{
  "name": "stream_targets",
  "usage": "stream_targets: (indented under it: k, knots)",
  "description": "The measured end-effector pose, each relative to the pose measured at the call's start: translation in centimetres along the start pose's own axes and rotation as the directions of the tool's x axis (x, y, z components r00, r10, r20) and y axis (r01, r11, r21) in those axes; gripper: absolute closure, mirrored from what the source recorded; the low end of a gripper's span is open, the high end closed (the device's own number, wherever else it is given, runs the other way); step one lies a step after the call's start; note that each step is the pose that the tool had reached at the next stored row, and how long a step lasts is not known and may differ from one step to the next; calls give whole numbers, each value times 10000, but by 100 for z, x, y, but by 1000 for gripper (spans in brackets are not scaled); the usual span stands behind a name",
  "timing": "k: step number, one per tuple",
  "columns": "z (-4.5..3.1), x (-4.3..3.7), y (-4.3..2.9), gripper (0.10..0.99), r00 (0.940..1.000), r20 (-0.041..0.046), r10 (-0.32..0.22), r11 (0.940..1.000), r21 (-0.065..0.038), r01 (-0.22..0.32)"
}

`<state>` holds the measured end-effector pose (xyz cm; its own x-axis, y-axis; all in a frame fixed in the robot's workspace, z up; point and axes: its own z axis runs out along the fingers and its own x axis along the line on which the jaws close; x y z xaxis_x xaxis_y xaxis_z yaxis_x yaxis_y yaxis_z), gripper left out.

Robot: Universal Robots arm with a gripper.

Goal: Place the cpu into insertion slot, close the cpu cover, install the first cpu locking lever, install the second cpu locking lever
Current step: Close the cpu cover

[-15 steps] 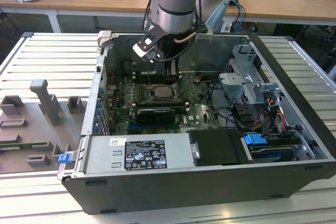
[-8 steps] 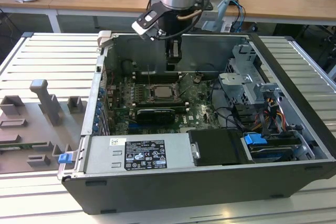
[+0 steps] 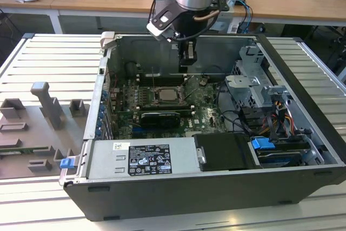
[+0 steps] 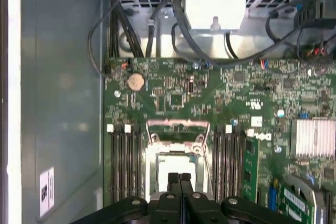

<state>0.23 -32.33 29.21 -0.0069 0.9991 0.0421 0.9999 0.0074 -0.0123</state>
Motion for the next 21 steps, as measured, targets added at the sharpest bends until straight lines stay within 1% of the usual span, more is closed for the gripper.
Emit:
stream_targets:
  k: [3,4,5,8,11,14,18,19,20,21]
  knots:
    - [21,-1,76,980,9999,0,-107,9999,9,107]
    - [32,-2,86,980,9998,5,-186,9998,12,186]
    - [66,-4,100,980,9995,8,-324,9995,15,324]
    - [104,-5,105,980,9992,11,-397,9992,-41,397]
    - [147,-7,125,980,9990,11,-440,9990,-41,440]
    - [171,-8,148,980,9989,11,-466,9989,-39,466]
    - [201,-10,190,980,9989,16,-477,9989,-39,477]
    - [219,-11,201,980,9988,23,-482,9988,-38,482]
    - [233,-12,222,980,9988,27,-484,9988,-37,484]
    - [256,-13,262,980,9987,33,-501,9987,-35,501]
